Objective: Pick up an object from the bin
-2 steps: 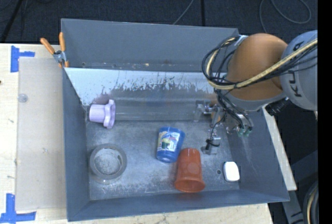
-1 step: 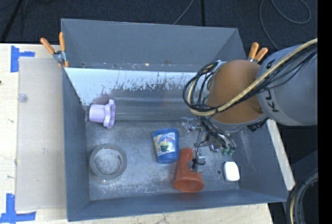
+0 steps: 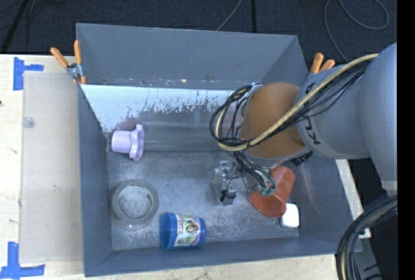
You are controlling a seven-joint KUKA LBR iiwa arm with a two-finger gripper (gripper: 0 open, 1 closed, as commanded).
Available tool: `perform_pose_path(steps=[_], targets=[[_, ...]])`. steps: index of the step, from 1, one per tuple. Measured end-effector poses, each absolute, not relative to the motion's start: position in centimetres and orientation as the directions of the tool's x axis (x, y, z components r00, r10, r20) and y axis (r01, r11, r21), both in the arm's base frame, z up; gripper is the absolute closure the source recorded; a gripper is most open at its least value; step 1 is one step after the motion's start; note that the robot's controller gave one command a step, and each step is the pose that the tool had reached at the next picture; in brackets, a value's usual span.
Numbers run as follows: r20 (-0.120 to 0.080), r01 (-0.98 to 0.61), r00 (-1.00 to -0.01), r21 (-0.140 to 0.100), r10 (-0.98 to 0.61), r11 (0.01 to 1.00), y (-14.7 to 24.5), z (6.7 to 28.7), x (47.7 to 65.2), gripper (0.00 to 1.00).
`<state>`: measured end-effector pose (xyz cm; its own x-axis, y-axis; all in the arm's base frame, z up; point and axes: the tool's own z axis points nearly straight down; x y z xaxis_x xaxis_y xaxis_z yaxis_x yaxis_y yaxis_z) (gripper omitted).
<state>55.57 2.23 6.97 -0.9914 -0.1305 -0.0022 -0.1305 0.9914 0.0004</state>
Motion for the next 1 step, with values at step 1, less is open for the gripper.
perform_pose_path(steps=[1], targets=[[-0.002, -0.131, -0.991, 0.0, -0.131, 0.991, 2.23, 6.97, 55.57, 1.0]])
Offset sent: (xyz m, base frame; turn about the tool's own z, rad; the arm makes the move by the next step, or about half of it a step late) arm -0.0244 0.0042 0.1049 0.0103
